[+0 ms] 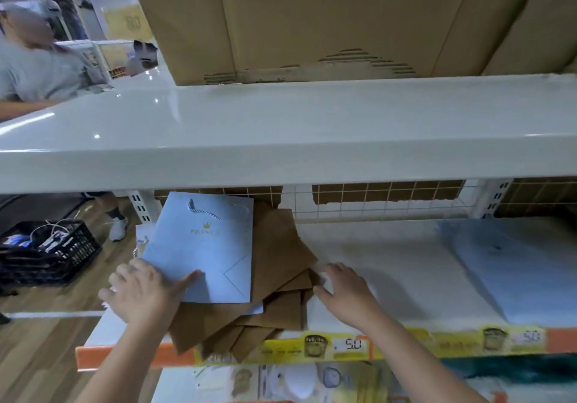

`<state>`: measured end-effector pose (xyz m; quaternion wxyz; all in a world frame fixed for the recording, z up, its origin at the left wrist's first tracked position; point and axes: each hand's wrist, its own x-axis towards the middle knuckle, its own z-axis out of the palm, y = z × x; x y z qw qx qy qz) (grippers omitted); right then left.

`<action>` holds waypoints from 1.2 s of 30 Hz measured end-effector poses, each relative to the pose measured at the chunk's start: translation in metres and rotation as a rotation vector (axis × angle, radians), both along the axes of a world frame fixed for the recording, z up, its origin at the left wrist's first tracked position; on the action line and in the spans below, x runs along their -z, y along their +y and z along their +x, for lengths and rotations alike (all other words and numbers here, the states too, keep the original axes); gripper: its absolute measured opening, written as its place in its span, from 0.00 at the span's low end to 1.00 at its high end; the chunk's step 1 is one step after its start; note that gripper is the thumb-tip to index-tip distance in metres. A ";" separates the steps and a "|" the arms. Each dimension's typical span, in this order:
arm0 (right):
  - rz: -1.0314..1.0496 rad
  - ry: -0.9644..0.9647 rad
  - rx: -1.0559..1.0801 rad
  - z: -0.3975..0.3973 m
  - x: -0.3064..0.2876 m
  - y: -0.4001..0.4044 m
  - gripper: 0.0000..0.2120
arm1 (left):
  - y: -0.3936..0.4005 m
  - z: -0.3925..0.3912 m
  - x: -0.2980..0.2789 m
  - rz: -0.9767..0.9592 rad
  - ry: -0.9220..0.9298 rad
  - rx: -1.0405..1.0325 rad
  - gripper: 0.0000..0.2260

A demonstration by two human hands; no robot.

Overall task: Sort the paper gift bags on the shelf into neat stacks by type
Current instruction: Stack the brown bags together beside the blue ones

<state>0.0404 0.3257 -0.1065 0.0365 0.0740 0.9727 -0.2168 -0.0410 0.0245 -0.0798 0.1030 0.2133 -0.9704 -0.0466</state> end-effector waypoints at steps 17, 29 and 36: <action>0.058 -0.063 0.195 -0.057 0.001 -0.050 0.56 | -0.018 0.030 -0.012 0.479 0.123 0.076 0.26; -0.402 0.094 0.311 -0.014 -0.001 -0.004 0.23 | -0.005 0.039 -0.021 0.870 0.264 0.259 0.10; -1.034 0.217 0.548 0.049 0.000 0.065 0.25 | 0.029 0.050 -0.028 1.248 0.316 0.321 0.14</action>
